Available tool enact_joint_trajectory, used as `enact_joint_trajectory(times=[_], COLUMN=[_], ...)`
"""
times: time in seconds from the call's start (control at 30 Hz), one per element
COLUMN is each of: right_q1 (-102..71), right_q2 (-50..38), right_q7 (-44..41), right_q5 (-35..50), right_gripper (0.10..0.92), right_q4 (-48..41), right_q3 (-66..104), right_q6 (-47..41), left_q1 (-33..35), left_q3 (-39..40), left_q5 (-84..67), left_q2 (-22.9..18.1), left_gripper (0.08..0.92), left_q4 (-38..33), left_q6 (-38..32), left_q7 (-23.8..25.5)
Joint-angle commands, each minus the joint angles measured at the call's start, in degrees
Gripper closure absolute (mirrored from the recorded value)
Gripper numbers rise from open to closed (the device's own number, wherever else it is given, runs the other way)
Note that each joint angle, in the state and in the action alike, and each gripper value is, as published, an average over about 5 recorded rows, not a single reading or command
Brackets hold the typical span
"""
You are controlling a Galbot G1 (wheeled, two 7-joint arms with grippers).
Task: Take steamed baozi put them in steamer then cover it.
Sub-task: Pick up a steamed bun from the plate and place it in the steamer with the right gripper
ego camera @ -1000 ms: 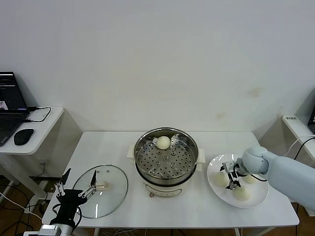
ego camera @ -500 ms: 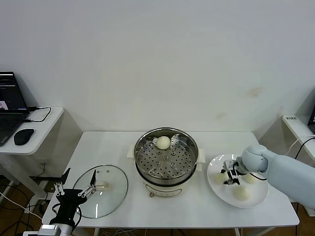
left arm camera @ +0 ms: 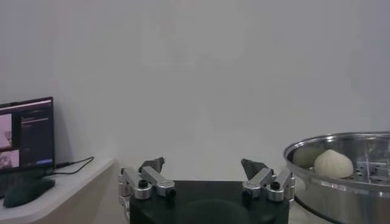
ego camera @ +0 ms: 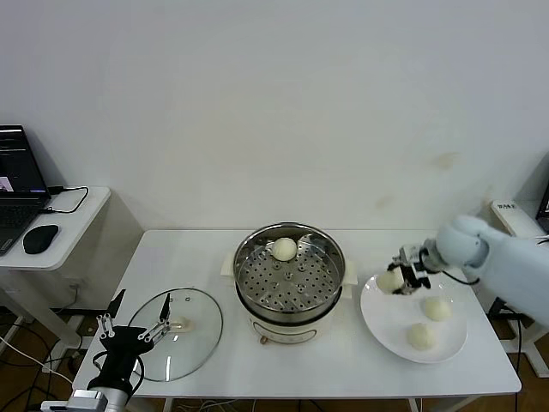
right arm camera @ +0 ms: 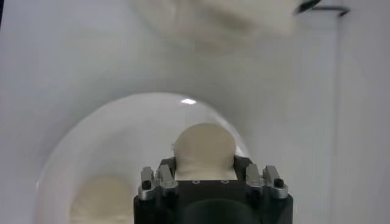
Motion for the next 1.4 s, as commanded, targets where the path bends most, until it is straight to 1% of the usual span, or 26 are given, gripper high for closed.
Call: enact_joint_trajectory(times=[0.03,0.17,0.3,0.47,0.73,1.07,1.4], right_q1=[19.3,27.1,29.8,26.1,17.3,10.1,6.5], right_q2=[0.6,5.4,11.6,19.7,30.2,38.9,42.1], right_q7=[-1.2,-0.9,0.5,3.8,9.6,15.4,16.9], right_q5=[8.7,12.8,17.3,22.7,26.8,28.9,27.5], right_gripper=[0.440,0.440,0.440,0.434,0.436,0.431,0.431], right_q4=[2.5,3.2,4.1,4.2,0.7,-5.7,-10.4], right_q3=[-8.4,-13.3,-16.0,-16.9,-17.0,-16.2,-15.3], right_q6=[-1.5,-3.7,-6.2,-11.0,-18.8,-23.4,-24.2], left_q1=[0.0,-0.1,-0.2,-0.5,-0.8,-1.8,-1.7], left_q3=[0.0,0.0,-0.1,-0.4,-1.0,-0.5,-0.6], left_q5=[-0.1,-0.2,-0.4,-0.6,-0.6,-0.4,-0.3], left_q2=[0.1,0.1,0.1,-0.1,-0.7,-1.4,-1.7], left_gripper=[0.177,0.177,0.177,0.177,0.177,0.177,0.177], left_q4=[0.0,-0.3,-0.5,-0.6,-0.7,-0.3,-0.4], left_q6=[0.0,0.0,0.0,0.0,-0.1,-0.1,-0.2], left_q7=[0.0,0.1,0.1,0.0,0.0,-0.1,-0.1])
